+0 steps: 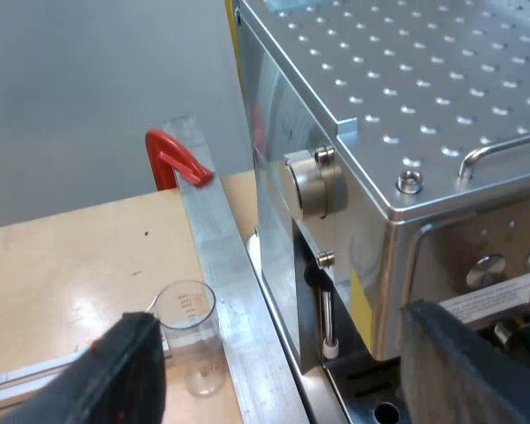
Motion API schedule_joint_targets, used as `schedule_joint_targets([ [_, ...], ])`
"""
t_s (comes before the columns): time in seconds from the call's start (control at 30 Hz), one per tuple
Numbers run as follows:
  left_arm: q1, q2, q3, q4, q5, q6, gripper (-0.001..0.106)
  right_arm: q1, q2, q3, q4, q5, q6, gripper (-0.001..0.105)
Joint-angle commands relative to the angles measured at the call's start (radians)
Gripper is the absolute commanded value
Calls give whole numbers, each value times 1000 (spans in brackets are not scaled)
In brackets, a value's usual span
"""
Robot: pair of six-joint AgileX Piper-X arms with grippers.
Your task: Put the handle in the coffee machine
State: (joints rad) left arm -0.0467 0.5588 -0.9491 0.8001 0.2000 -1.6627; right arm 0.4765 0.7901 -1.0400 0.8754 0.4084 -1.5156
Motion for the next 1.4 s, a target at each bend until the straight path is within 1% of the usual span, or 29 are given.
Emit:
schedule_joint_targets([
  [0.03, -3, -41, -11, -6, -19, -8, 60, -108, -35, -11, 68, -64, -60, 69],
  [0.1, -3, -59, -11, -1, -19, -8, 60, -162, -56, -11, 90, -90, -97, 69],
  [0.23, -3, -100, -11, 9, -19, -8, 60, -303, -105, -12, 127, -92, -169, 69],
  [0.37, -3, -136, -11, 27, -19, -8, 60, -419, -141, -12, 157, -152, -244, 69],
  [0.4, -3, -138, -11, 29, -19, -8, 60, -444, -150, -12, 164, -179, -269, 69],
  [0.43, -3, -145, -11, 42, -19, -8, 60, -489, -177, -12, 180, -231, -335, 69],
  [0.5, -3, -163, -11, 72, -19, -8, 60, -506, -195, -12, 187, -253, -365, 69],
  [0.53, -3, -177, -11, 92, -22, -8, 60, -520, -234, -12, 192, -277, -412, 69],
  [0.57, -3, -188, -11, 100, -38, -8, 60, -520, -263, -12, 194, -290, -438, 69],
  [0.63, -3, -209, -11, 105, -59, -13, 60, -518, -307, -12, 193, -312, -464, 69],
  [0.67, -3, -223, -11, 106, -74, -16, 60, -518, -336, -12, 193, -329, -471, 69],
  [0.73, -3, -250, -11, 106, -82, -16, 60, -518, -394, -12, 193, -368, -484, 69],
  [0.87, -3, -317, -6, 107, -82, -16, 60, -518, -501, -13, 197, -441, -474, 69],
  [1.0, -3, -382, 14, 114, -82, -16, 60, -518, -573, -13, 201, -452, -469, 69],
  [1.1, -3, -433, 39, 139, -82, -16, 60, -518, -620, -13, 201, -452, -449, 69],
  [1.27, -3, -505, 62, 262, -82, -16, 60, -518, -681, -13, 202, -454, -433, 69],
  [1.4, -3, -550, 79, 295, -82, -16, 60, -518, -717, -13, 213, -484, -431, 69],
])
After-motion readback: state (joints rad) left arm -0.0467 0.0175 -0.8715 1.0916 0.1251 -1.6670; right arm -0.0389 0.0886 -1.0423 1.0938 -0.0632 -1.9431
